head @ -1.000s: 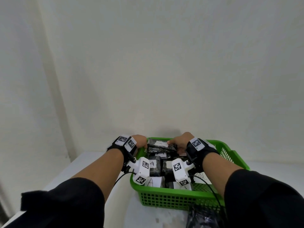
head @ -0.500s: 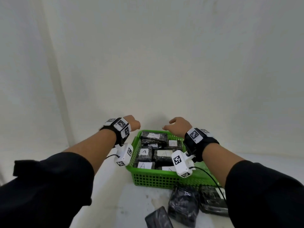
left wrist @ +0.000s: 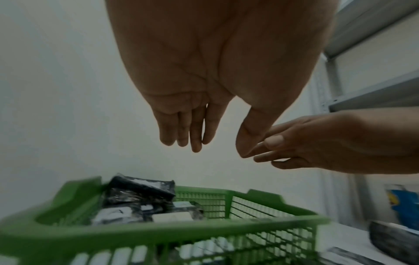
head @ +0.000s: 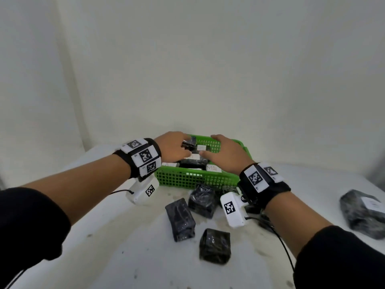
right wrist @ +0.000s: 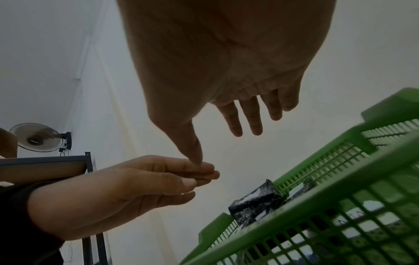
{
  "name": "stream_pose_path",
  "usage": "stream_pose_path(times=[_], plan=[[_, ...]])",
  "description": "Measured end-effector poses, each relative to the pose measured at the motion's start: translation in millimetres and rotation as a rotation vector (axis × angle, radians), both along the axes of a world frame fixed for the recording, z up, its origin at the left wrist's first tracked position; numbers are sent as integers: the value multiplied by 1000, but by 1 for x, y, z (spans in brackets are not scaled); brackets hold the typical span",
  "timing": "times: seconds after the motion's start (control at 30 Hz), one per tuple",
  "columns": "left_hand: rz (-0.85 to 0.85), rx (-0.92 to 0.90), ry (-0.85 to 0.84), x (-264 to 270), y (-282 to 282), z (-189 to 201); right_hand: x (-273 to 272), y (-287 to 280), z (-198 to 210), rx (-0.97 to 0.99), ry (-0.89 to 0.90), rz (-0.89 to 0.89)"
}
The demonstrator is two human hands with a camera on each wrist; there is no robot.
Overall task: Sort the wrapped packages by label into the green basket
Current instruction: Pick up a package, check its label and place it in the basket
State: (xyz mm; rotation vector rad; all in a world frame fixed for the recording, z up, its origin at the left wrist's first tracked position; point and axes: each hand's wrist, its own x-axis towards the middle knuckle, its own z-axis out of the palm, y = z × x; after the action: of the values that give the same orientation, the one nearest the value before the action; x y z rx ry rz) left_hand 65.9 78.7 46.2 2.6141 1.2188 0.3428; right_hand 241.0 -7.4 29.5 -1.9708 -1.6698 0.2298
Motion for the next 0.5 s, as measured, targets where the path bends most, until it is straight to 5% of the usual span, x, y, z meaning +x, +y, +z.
stream_pose_path(times=[0.27, 0.5], plan=[[-161, -36, 19, 7, -43, -43, 5, -52, -28, 34, 36, 31], [-113, 14, 52, 4, -56, -60, 2, -63, -45, 22, 38, 69]])
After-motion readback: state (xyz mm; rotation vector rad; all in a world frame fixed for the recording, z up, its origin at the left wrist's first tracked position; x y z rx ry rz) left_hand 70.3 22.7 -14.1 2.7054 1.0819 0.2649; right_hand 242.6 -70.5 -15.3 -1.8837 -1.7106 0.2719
